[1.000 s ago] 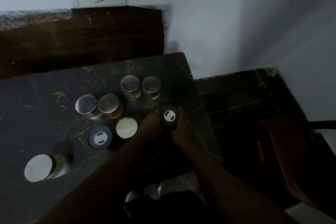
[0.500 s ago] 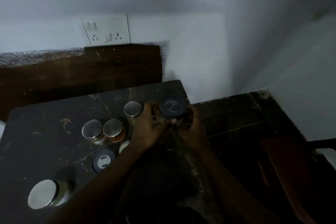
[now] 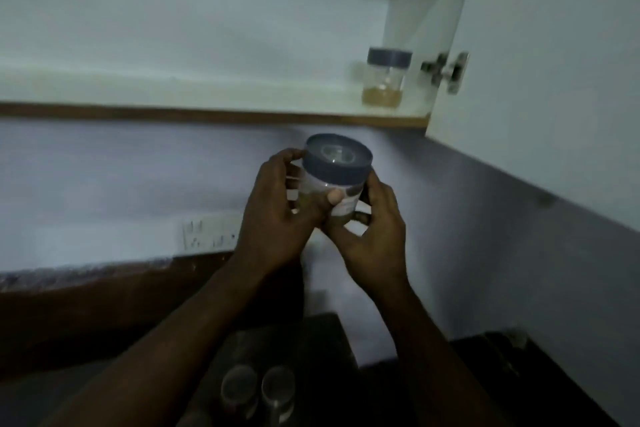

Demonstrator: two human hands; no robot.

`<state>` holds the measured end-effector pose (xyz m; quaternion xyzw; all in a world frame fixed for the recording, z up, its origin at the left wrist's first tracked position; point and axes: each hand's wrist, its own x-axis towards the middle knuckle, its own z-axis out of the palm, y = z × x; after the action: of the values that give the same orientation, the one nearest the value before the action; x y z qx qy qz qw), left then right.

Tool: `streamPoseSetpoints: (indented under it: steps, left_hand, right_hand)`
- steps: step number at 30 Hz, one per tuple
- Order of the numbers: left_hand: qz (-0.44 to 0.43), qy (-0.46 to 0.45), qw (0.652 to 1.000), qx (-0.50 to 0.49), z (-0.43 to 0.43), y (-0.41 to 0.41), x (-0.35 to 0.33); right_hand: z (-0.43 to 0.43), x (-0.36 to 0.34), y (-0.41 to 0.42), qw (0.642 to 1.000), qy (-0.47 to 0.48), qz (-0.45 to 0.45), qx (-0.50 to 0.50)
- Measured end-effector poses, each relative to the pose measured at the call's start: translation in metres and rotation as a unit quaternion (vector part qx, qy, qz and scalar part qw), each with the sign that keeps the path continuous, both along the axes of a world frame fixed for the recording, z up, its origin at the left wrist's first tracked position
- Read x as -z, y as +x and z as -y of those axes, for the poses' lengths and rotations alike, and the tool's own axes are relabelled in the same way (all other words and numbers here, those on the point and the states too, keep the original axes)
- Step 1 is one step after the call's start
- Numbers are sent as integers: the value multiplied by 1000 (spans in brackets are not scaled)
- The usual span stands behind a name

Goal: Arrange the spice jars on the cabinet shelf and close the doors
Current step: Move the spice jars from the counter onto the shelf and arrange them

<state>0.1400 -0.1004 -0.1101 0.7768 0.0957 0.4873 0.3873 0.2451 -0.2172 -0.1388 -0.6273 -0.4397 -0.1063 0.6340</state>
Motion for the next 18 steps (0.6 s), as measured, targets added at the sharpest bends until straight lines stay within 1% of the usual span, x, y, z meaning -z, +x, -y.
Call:
streamPoseSetpoints:
  steps: [3, 5, 8, 11, 15, 18]
  left_hand:
    - [20, 54, 998, 20, -20, 15, -67]
    - [9, 77, 997, -5, -35, 28, -102]
    - [-17, 91, 993, -69, -60, 57, -135]
    - [-60, 100, 986, -122, -87, 89, -152]
    - [-120, 104, 975, -153, -113, 125, -152]
    - [-143, 89, 972, -166, -126, 151, -147]
  right_hand:
    - [-13, -73, 27, 998, 58, -14, -29]
    - [-27, -110, 47, 998, 52, -19, -42]
    - [-55, -146, 79, 1000, -15, 9, -20]
    - [-80, -170, 108, 997, -70, 10, -12]
    - [-104, -179, 139, 987, -155, 23, 24]
    - [-116, -175, 159, 981, -192, 9, 35]
